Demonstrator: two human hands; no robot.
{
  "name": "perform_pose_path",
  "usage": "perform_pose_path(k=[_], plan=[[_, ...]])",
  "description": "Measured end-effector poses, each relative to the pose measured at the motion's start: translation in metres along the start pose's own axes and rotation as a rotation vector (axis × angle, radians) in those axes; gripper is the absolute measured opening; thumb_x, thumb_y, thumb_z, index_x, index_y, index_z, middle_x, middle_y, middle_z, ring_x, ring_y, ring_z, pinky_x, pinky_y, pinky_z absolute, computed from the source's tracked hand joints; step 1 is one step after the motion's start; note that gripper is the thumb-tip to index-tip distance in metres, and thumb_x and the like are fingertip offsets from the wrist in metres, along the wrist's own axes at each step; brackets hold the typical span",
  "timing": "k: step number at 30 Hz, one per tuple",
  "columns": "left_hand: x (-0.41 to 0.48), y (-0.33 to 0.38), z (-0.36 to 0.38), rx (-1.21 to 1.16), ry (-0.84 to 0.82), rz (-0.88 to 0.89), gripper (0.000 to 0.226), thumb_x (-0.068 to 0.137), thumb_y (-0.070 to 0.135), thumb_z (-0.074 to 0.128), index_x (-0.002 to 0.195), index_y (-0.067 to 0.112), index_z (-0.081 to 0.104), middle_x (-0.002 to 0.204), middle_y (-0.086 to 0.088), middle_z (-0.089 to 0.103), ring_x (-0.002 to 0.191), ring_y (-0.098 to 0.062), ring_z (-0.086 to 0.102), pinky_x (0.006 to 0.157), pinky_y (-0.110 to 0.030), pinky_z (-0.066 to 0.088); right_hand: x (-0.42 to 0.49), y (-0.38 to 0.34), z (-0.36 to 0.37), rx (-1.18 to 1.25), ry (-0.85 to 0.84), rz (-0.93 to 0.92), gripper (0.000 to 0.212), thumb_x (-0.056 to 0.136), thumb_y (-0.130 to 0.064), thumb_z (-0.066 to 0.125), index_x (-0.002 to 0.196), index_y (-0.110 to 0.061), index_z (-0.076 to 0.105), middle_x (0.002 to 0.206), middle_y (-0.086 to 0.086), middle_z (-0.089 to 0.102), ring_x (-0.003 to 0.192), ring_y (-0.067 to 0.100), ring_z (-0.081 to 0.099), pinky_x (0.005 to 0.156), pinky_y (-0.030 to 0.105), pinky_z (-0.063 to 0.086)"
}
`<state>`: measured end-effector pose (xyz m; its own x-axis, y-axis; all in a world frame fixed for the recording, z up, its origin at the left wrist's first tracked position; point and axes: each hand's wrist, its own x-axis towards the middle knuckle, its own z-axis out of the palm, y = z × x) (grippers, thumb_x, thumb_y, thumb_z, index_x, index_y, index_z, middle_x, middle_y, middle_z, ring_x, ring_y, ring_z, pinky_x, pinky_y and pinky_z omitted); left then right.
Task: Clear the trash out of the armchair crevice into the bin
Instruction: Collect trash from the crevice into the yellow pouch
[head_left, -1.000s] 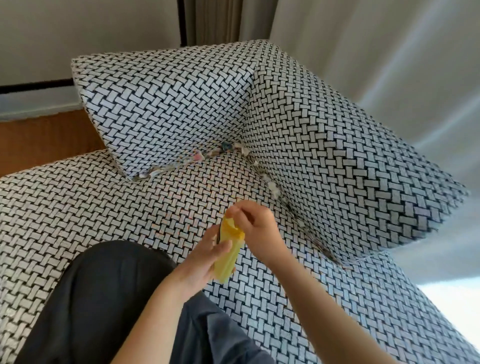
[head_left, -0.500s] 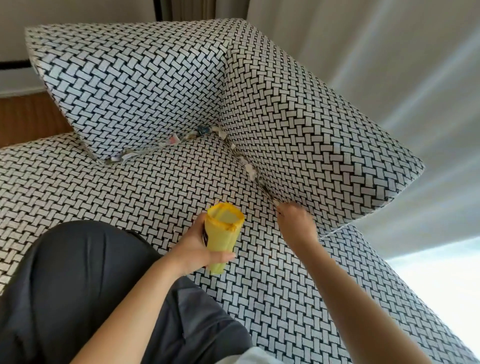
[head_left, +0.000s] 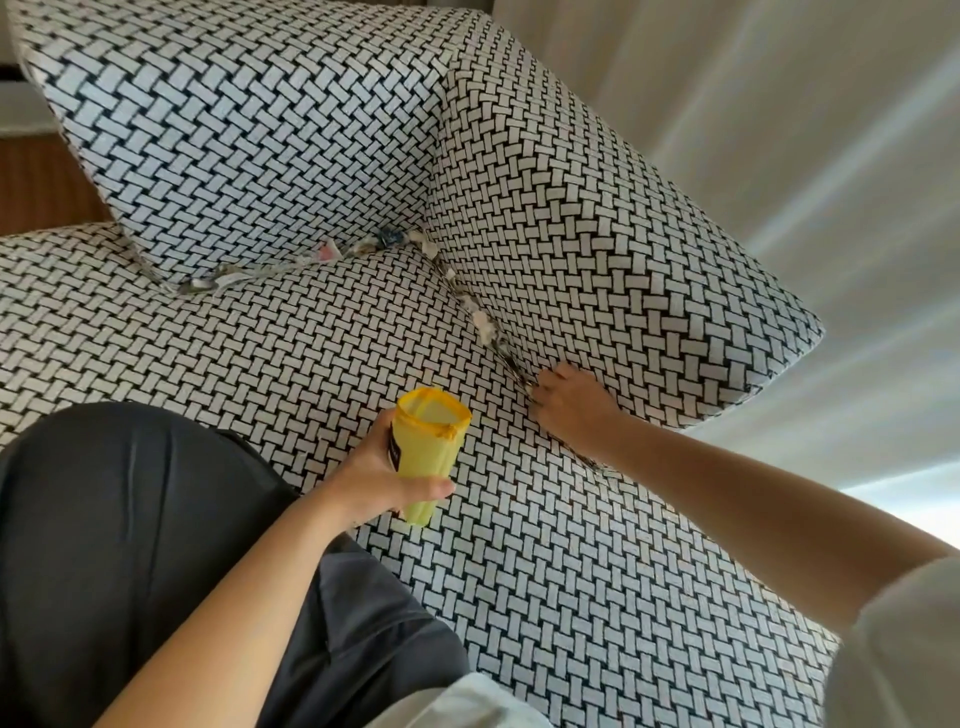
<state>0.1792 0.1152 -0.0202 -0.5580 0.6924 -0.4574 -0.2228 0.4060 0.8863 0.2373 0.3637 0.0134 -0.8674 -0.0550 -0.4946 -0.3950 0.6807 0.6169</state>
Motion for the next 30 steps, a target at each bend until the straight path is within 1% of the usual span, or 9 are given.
perform_pose_path(k=[4,6,9,10,14,18,26,28,30], plan=[[0.000,0.000,0.000,-0.003,-0.002,-0.006,0.101,0.036,0.053,0.079,0.122,0.041,0.027,0.115,0.006,0.049,0.108,-0.016,0.050,0.091,-0.044,0.049,0.005,0.000,0.001,-0.014,0.029,-0.009,0.028,0.086,-0.026,0.060,0.112,-0.016,0.061,0.111,0.000,0.062,0.107,0.019,0.049,0.096,0.034,0.035],[0.000,0.000,-0.001,-0.010,-0.005,-0.010,0.102,0.036,0.053,0.080,0.123,0.040,0.028,0.115,0.005,0.050,0.107,-0.017,0.051,0.089,-0.044,0.050,0.012,0.003,-0.006,0.016,-0.024,-0.027,0.021,0.090,-0.023,0.056,0.108,-0.014,0.062,0.102,0.001,0.063,0.103,0.019,0.052,0.097,0.034,0.035],[-0.001,0.000,-0.001,-0.013,0.000,-0.001,0.099,0.037,0.051,0.079,0.121,0.039,0.028,0.112,0.002,0.051,0.104,-0.017,0.053,0.081,-0.038,0.053,0.023,0.008,-0.019,0.030,-0.127,-0.058,0.012,0.092,-0.017,0.052,0.101,-0.014,0.061,0.074,-0.003,0.053,0.087,0.016,0.055,0.095,0.032,0.037],[-0.001,0.000,-0.001,-0.017,0.001,-0.002,0.097,0.038,0.050,0.079,0.121,0.039,0.028,0.112,0.002,0.052,0.103,-0.017,0.053,0.079,-0.036,0.053,0.026,0.009,-0.021,0.023,-0.144,-0.066,0.011,0.092,-0.016,0.052,0.099,-0.014,0.061,0.071,-0.004,0.052,0.084,0.016,0.054,0.094,0.032,0.037],[-0.002,-0.001,-0.003,-0.026,0.012,0.000,0.087,0.055,0.034,0.085,0.121,0.037,0.028,0.111,0.002,0.052,0.102,-0.016,0.053,0.077,-0.032,0.051,0.033,0.009,-0.018,-0.023,-0.163,-0.096,0.013,0.088,-0.019,0.058,0.101,-0.016,0.060,0.095,-0.001,0.062,0.097,0.017,0.054,0.099,0.035,0.032],[-0.001,-0.002,-0.003,-0.022,0.022,0.018,0.079,0.067,0.021,0.082,0.123,0.033,0.028,0.111,0.005,0.050,0.101,-0.012,0.051,0.077,-0.027,0.047,0.038,0.008,-0.017,-0.030,-0.223,-0.094,0.017,0.086,-0.021,0.060,0.103,-0.017,0.060,0.098,-0.003,0.062,0.099,0.017,0.054,0.102,0.036,0.031],[-0.001,-0.002,-0.003,-0.037,0.004,0.038,0.080,0.064,0.021,0.084,0.123,0.031,0.030,0.109,0.006,0.051,0.099,-0.006,0.050,0.071,-0.019,0.044,0.045,0.010,-0.020,-0.014,-0.293,-0.101,0.020,0.084,-0.021,0.064,0.102,-0.015,0.060,0.091,-0.005,0.061,0.094,0.017,0.055,0.102,0.035,0.029],[0.001,-0.002,-0.002,-0.020,-0.001,0.053,0.079,0.065,0.017,0.082,0.124,0.028,0.031,0.109,0.006,0.051,0.098,-0.004,0.049,0.072,-0.018,0.043,0.039,0.014,-0.030,0.074,-0.310,-0.099,0.020,0.080,-0.024,0.068,0.090,-0.014,0.054,0.079,-0.005,0.055,0.084,0.017,0.053,0.099,0.035,0.032],[0.003,-0.002,-0.001,0.007,0.001,0.072,0.080,0.064,0.018,0.083,0.124,0.027,0.031,0.109,0.008,0.050,0.098,-0.003,0.048,0.075,-0.019,0.042,0.028,0.019,-0.043,0.307,-0.333,-0.047,0.024,0.083,-0.021,0.066,0.075,-0.013,0.045,0.073,-0.005,0.053,0.073,0.014,0.052,0.092,0.031,0.041]])
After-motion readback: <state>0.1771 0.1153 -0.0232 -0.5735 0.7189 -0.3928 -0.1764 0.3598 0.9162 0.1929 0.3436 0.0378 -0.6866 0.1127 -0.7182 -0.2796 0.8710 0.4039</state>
